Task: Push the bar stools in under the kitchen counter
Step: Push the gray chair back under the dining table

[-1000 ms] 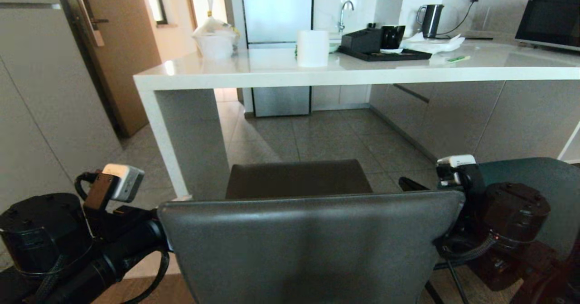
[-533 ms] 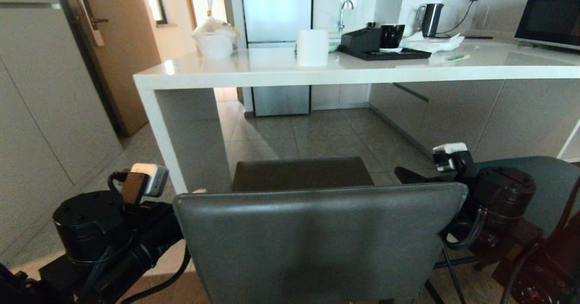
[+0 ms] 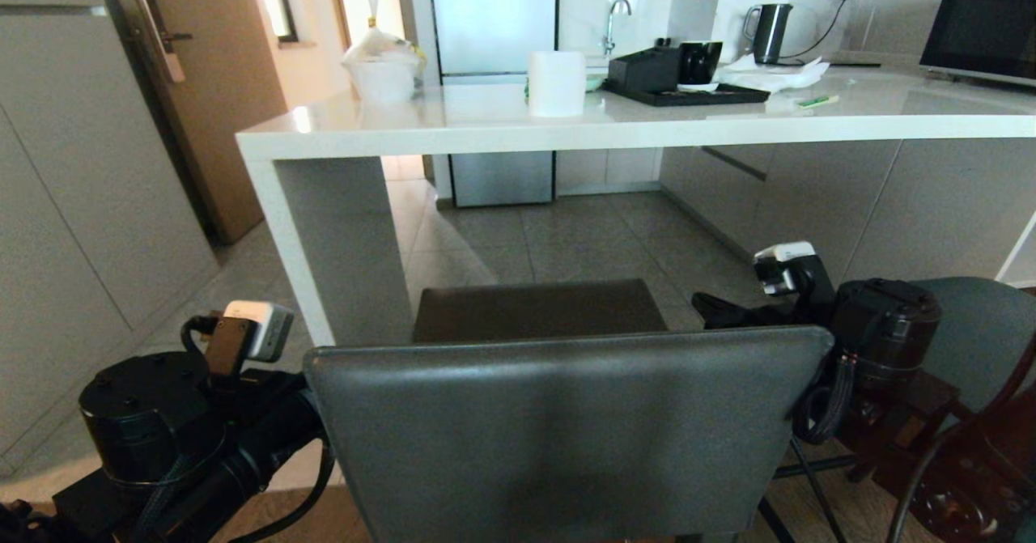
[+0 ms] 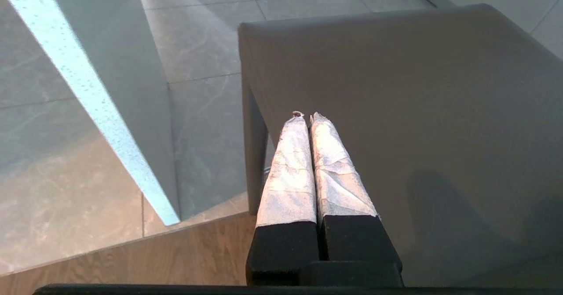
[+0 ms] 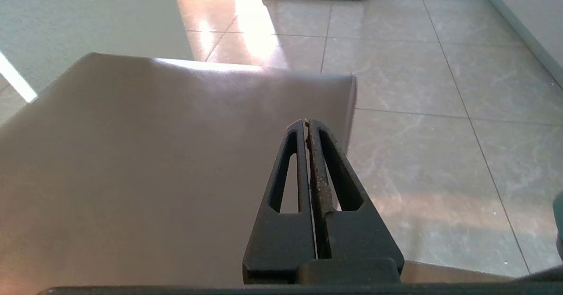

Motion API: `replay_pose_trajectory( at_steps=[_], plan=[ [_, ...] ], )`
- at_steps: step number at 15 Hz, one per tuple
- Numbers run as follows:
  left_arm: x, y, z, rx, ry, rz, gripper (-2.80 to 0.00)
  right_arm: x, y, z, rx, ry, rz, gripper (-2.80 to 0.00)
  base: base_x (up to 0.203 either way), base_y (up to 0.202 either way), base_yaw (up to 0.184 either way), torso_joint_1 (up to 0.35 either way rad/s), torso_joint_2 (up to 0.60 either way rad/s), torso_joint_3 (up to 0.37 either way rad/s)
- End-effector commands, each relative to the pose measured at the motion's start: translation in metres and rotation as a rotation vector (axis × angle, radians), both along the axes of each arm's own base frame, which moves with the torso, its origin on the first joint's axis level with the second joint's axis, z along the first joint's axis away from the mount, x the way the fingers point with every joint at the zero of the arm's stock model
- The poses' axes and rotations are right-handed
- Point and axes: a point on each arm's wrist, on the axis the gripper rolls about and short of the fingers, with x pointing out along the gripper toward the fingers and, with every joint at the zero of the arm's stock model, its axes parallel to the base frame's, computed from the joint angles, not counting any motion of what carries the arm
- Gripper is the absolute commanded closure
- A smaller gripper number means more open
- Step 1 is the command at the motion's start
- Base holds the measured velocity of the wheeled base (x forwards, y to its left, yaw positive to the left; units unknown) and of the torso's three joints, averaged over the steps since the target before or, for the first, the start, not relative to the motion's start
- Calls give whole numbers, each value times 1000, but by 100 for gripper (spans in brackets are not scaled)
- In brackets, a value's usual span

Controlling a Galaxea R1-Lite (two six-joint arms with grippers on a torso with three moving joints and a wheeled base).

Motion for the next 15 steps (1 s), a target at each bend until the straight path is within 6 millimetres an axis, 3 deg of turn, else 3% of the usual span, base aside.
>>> replay_pose_trajectory(
  at_steps=[1, 5, 8, 12, 15],
  plan=[
    [-2, 0, 2, -7, -12, -5, 0, -2, 3, 19, 22, -51, 6, 0, 0, 0, 0, 0, 0, 0],
    [-8, -5, 0, 1, -1, -28, 0, -5, 2, 12, 11, -18, 1, 0, 0, 0, 0, 0, 0, 0],
    [-8, 4, 7, -17, -27, 3, 0, -27, -9, -10, -7, 40, -25, 0, 0, 0, 0, 0, 0, 0],
    [-6, 4, 7, -19, -29, 3, 0, -55, -16, -21, -3, 24, -79, 0, 0, 0, 0, 0, 0, 0],
    [-7, 0, 5, -14, -20, -14, 0, -55, 5, -20, 4, 9, -14, 0, 0, 0, 0, 0, 0, 0]
  ],
)
